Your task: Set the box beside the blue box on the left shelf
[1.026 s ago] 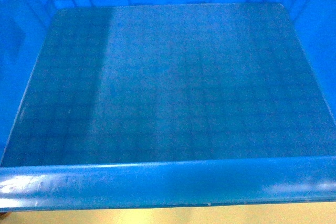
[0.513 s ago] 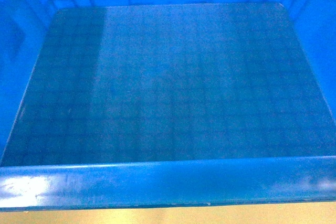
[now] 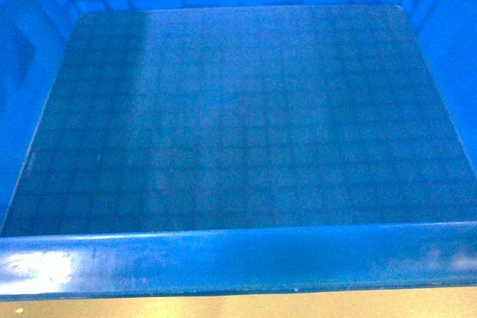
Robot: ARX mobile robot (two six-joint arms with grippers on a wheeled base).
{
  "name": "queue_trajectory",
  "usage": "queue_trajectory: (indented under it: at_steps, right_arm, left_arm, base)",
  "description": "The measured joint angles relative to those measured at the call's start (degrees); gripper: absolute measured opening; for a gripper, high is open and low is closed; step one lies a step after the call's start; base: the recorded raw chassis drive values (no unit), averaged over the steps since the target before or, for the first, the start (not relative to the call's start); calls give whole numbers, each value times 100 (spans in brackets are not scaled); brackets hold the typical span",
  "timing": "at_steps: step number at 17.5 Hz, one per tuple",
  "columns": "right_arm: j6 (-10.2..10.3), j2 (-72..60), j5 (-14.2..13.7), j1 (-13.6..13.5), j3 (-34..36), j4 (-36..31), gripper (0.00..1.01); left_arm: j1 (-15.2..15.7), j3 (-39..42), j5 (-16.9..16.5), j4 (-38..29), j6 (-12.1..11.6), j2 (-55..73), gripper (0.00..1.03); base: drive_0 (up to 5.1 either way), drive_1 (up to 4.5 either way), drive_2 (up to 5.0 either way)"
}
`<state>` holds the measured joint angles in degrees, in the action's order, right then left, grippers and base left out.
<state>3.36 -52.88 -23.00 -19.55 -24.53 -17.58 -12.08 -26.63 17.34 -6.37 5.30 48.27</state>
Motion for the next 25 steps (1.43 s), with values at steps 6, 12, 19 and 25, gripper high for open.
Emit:
queue_trajectory:
  at_steps: [6, 12, 19, 25]
  right_arm:
    - [2, 0, 0, 0, 0, 0, 18]
    - [2, 0, -7, 0, 0, 0, 18]
    - [-2, 11, -17, 4, 0, -2, 18]
    - [-4, 11, -17, 4, 0, 20, 18]
  left_arm:
    - [0, 0, 0, -2, 2, 0, 18]
    - [0, 0, -4, -7, 0, 0, 18]
    - [-15, 0, 0, -9, -15, -4, 18]
    - [-15, 0, 0, 11, -13, 0, 18]
  base:
    - [-148, -148, -148]
    - [-122, -122, -122]
    - [-8, 300, -317]
    - [-6, 425, -438]
